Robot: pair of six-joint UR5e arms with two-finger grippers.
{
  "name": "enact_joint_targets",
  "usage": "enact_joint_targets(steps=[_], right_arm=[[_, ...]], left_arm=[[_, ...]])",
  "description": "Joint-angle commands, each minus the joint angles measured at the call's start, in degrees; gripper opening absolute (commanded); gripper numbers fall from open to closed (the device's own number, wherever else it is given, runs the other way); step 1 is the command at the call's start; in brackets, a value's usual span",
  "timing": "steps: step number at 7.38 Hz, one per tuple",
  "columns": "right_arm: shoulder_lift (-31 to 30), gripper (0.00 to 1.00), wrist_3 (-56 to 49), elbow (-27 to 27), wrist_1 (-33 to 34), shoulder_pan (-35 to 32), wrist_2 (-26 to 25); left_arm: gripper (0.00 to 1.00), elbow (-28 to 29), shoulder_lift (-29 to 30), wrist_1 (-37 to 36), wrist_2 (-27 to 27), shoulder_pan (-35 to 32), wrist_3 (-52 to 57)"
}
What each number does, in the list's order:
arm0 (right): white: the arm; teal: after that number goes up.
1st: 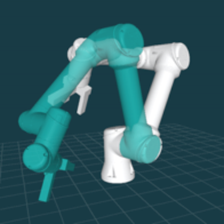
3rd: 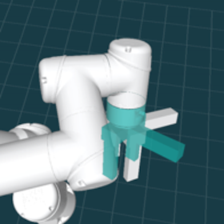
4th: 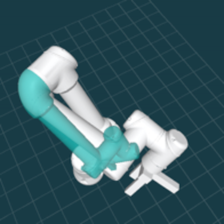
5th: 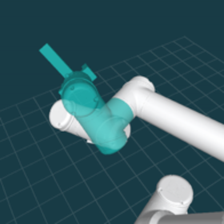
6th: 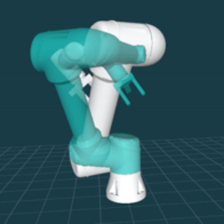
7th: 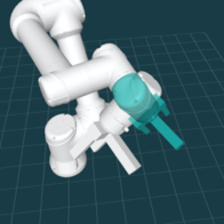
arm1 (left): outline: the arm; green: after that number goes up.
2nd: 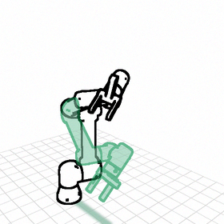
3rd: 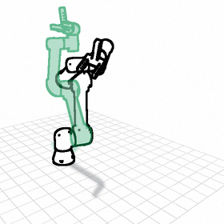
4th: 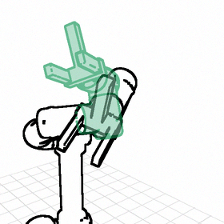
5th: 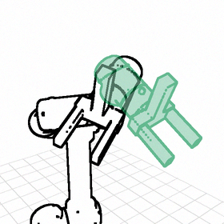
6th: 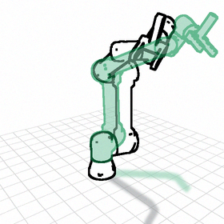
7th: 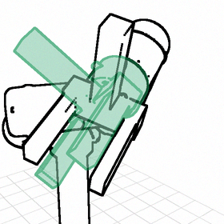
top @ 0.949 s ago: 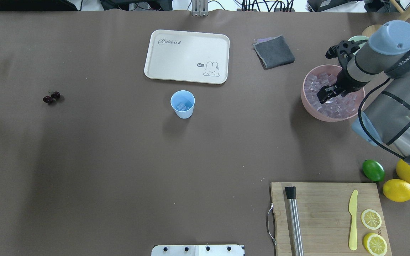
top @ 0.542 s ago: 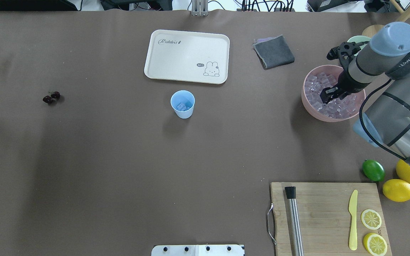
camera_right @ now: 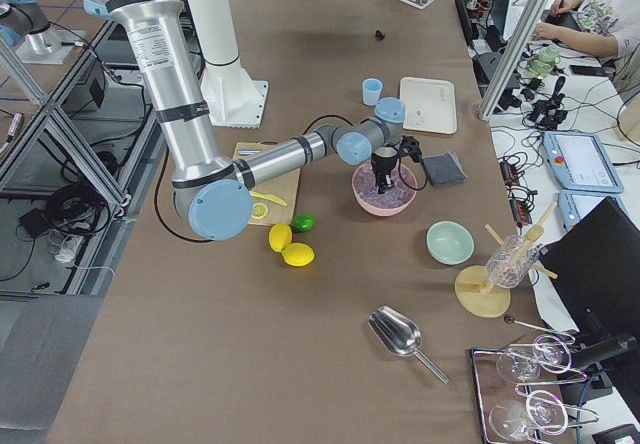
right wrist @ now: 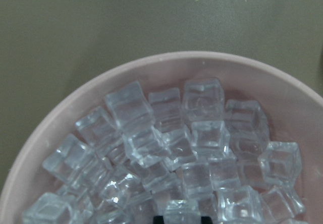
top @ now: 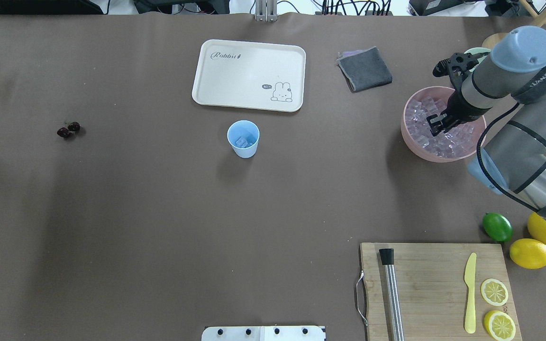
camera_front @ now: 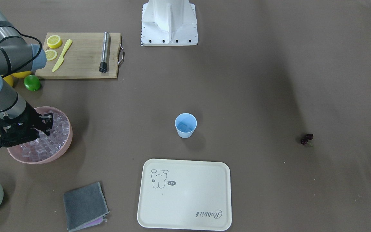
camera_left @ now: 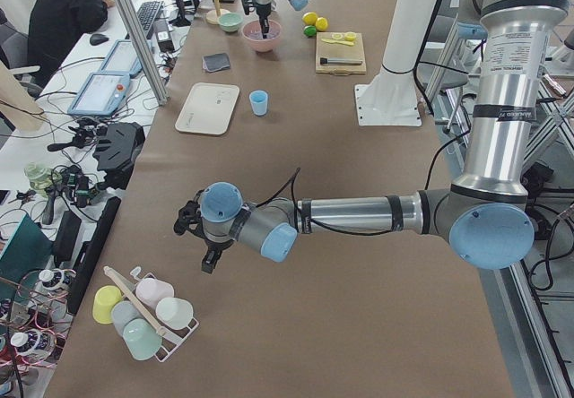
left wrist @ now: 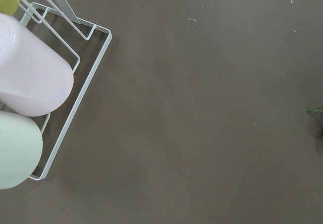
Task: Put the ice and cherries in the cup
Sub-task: 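Grasp another ice cube from the pink bowl with the right gripper, then carry the ice cube with the right gripper to the light-blue cup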
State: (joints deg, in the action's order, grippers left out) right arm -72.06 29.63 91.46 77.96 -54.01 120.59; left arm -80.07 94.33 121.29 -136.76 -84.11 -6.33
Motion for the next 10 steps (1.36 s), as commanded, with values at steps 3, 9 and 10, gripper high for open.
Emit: enact_joint_targets(steps=[3, 9, 10], right_arm=[[10.6, 0.0, 8.2, 1.7, 5.7, -1.0, 0.5], [32.9, 0.0, 31.6, -8.6, 6.9, 11.9, -6.3], [34.1, 0.0, 33.8, -9.2, 6.8, 13.3, -6.4]], left_arm=[[0.98, -0.2, 0.0, 0.0, 0.0, 0.0, -0.1], [0.98, 0.1, 0.6, -0.2, 0.1, 0.7, -0.3], [0.98, -0.1, 0.6, -0.2, 0.0, 0.8, -0.3]])
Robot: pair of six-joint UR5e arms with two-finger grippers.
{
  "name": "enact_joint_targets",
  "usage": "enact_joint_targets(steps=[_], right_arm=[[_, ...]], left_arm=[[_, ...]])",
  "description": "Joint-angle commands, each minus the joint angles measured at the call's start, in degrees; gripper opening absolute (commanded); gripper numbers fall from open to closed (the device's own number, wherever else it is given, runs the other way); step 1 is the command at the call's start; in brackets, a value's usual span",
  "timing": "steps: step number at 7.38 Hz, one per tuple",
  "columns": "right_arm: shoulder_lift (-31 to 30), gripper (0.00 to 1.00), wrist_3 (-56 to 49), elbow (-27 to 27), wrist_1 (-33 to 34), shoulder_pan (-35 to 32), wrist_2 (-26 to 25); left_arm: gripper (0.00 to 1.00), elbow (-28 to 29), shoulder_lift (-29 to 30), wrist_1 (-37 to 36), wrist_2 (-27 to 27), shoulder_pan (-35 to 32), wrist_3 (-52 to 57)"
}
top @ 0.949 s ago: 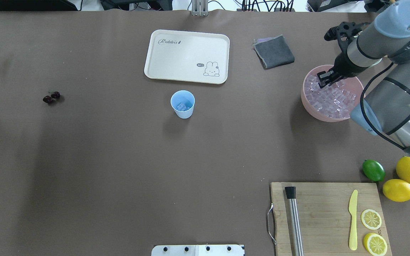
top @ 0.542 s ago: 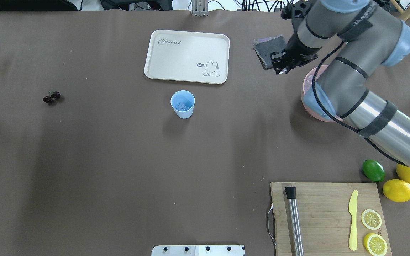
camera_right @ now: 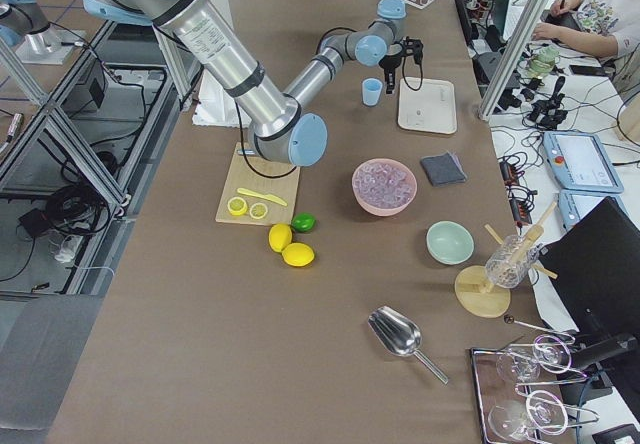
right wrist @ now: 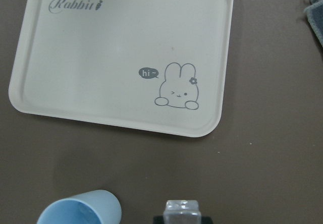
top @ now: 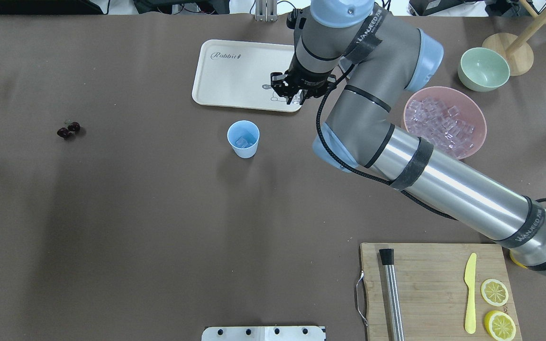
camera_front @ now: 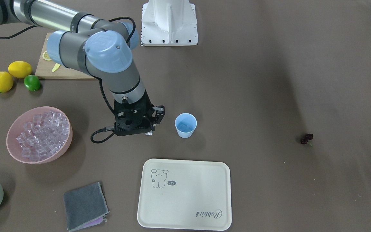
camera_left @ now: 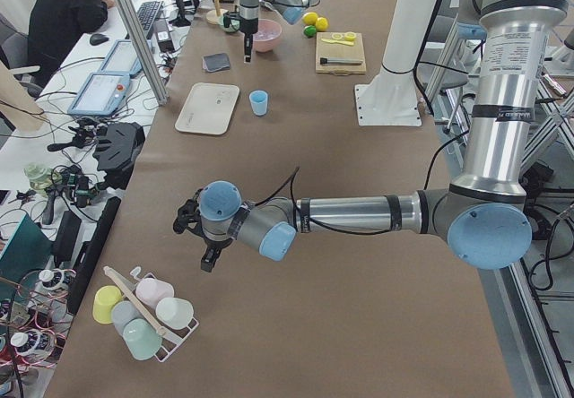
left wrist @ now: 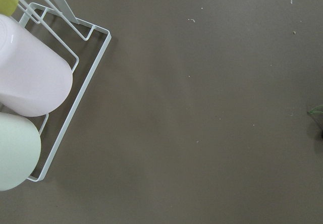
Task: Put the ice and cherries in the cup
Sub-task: 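Carry the ice cube with the right gripper to the light-blue cup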
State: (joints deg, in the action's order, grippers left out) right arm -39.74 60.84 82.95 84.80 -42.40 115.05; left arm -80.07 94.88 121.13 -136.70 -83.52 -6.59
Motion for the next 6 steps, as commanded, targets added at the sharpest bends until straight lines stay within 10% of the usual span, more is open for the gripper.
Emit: enact_joint_targets(steps=[1, 6], right_arm=[[2.1, 0.0, 3.4, -1.0, -0.1, 2.8, -1.6], [8.0, 0.0, 7.7, -7.3, -1.4, 7.7, -9.8]], left_arm=[[0.98, -0.1, 0.0, 0.1, -0.1, 0.6, 0.1], [0.98, -0.3, -0.2, 0.2, -0.1, 0.6, -0.1]])
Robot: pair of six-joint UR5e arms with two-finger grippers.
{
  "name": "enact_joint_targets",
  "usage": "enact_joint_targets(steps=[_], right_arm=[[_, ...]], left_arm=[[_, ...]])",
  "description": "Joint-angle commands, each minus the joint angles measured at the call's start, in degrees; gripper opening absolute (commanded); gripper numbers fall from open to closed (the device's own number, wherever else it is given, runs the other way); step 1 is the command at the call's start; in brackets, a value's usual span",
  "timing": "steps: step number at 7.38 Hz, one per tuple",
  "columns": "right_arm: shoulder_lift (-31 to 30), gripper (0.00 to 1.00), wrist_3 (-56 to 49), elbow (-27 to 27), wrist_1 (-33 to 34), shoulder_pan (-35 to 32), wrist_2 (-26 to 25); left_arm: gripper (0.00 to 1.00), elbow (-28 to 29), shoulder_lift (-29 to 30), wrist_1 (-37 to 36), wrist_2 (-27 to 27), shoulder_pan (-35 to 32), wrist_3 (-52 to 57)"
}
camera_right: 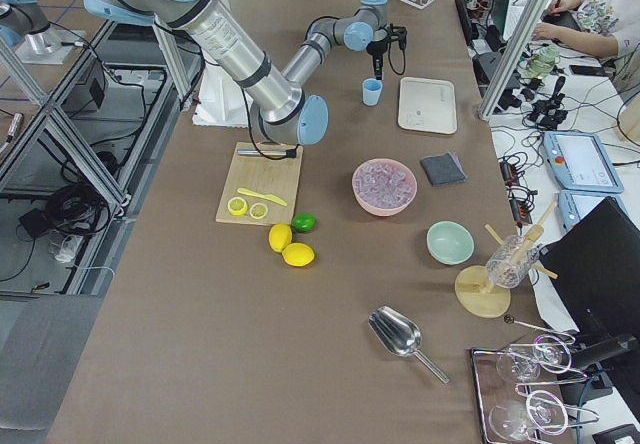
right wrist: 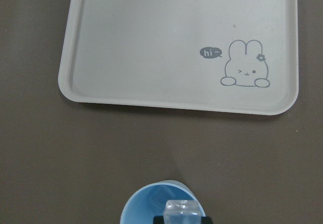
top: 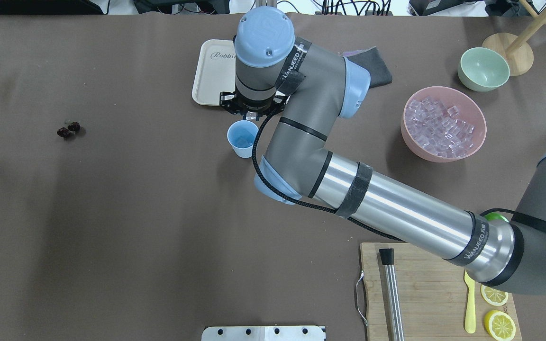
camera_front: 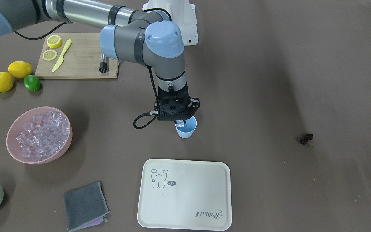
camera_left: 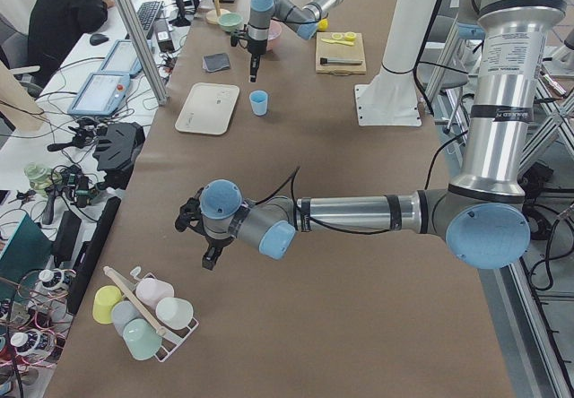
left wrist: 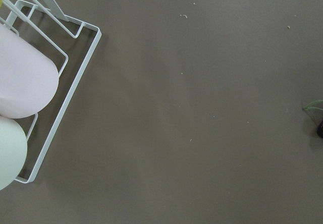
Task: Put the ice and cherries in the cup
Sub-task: 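Drop the ice into the cup and withdraw the right gripper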
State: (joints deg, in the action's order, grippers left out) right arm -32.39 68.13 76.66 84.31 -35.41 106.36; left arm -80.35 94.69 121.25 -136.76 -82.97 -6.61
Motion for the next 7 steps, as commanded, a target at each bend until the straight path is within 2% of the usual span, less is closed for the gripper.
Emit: enact_joint_targets(steps=[1, 2, 5, 6, 7], right_arm=[[0.5, 0.0, 0.4, -1.6, -2.3, 1.4, -3.0], [0.4, 0.1, 0.4, -2.0, -2.5, 2.0, -3.2], [0.2, 0.75, 3.1, -1.9, -2.5, 4.9, -6.7], [-0.2, 0.89, 3.0, -1.9, -2.5, 5.2, -7.2], [-0.7, 0.96, 2.5, -1.9, -2.5, 5.1, -7.3]], left_arm=[[0.98, -0.2, -0.3, 0.0, 0.0, 0.0, -0.1], [0.98, -0.2, -0.3, 0.0, 0.0, 0.0, -0.2], [0.98, -0.5, 0.5, -0.2, 0.0, 0.0, -0.2], [0.98, -1.0, 0.5, -0.1, 0.0, 0.1, -0.2], [0.98, -1.0, 0.6, -0.1, 0.1, 0.1, -0.2]])
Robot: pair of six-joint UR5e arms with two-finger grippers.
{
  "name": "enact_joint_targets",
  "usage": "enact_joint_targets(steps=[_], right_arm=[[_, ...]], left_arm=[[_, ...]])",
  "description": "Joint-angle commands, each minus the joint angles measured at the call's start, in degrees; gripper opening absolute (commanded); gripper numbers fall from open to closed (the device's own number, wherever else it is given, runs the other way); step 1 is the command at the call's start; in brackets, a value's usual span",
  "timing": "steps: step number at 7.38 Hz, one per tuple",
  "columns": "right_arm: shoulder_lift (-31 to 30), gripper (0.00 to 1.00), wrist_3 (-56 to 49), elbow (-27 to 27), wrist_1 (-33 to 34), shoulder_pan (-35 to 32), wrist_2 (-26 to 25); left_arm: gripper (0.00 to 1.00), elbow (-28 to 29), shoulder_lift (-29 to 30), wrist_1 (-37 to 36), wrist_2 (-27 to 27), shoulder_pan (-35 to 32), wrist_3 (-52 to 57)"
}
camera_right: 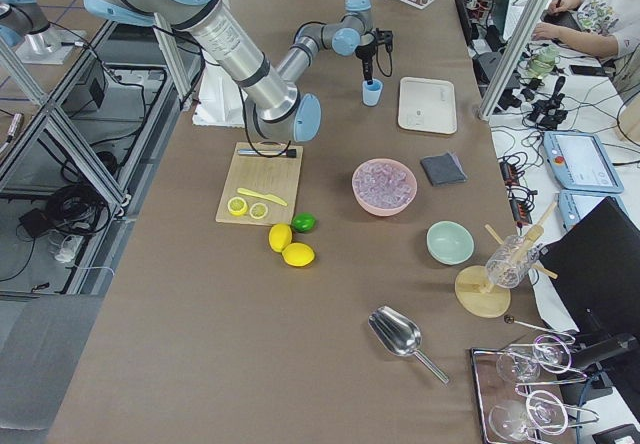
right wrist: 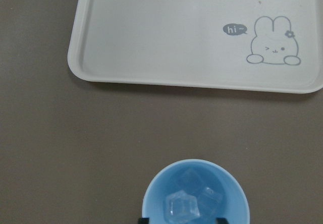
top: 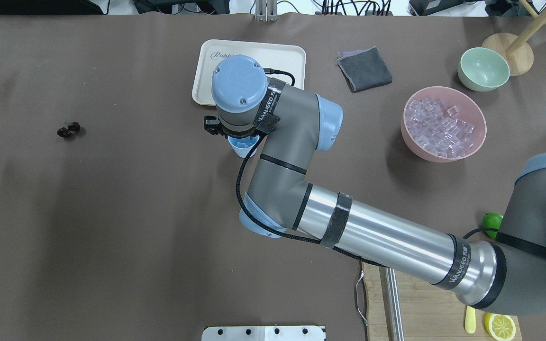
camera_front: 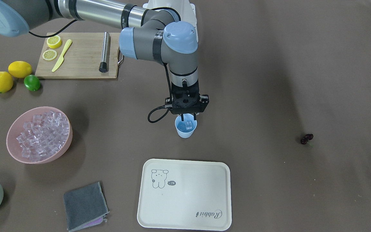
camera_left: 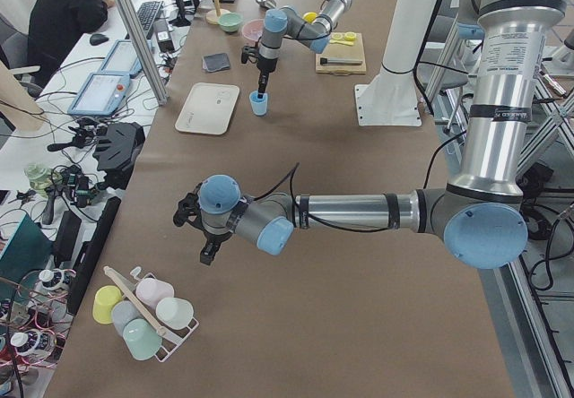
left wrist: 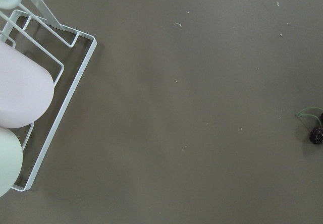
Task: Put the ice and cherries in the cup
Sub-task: 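Drop the ice into the cup and withdraw the right gripper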
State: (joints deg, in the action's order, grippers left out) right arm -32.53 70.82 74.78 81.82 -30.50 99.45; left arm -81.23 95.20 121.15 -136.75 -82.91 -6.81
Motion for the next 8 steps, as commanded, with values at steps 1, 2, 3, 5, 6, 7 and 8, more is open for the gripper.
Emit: enact_joint_targets(steps=[1, 2, 3, 5, 6, 7, 8], right_arm=[[-0.8, 0.98, -2.0, 0.7, 0.0, -1.3, -0.1], [-2.4, 0.98, -4.0, 2.5, 0.1, -3.4, 0.3], [-6.1, 0.98, -7.7, 6.7, 0.4, -6.6, 1.3], [-21.3, 0.98, -18.7, 18.9, -0.1, -13.6, 5.8], [-28.0, 0.97, -26.1, 23.8, 0.0, -18.9, 9.8], [-33.9, 0.97, -34.8, 25.6, -0.2, -25.9, 18.5], [-40.2, 0.97, -44.7, 27.9, -0.2, -31.9, 23.2]], left_arm=[[0.98, -0.4, 2.0, 0.0, 0.0, 0.2, -3.1], [0.98, -0.3, 4.1, 0.2, 0.0, 4.6, -6.3], [0.98, 0.0, 5.8, 1.5, 0.2, 10.1, -7.4], [0.98, -0.5, 9.6, 4.2, 2.8, 17.3, -21.2], [0.98, 0.5, 9.7, 5.9, 5.2, 19.5, -21.2], [0.98, 2.5, 11.7, 5.8, 5.6, 20.3, -21.1], [0.98, 4.0, 12.5, 6.0, 7.8, 21.9, -21.1]])
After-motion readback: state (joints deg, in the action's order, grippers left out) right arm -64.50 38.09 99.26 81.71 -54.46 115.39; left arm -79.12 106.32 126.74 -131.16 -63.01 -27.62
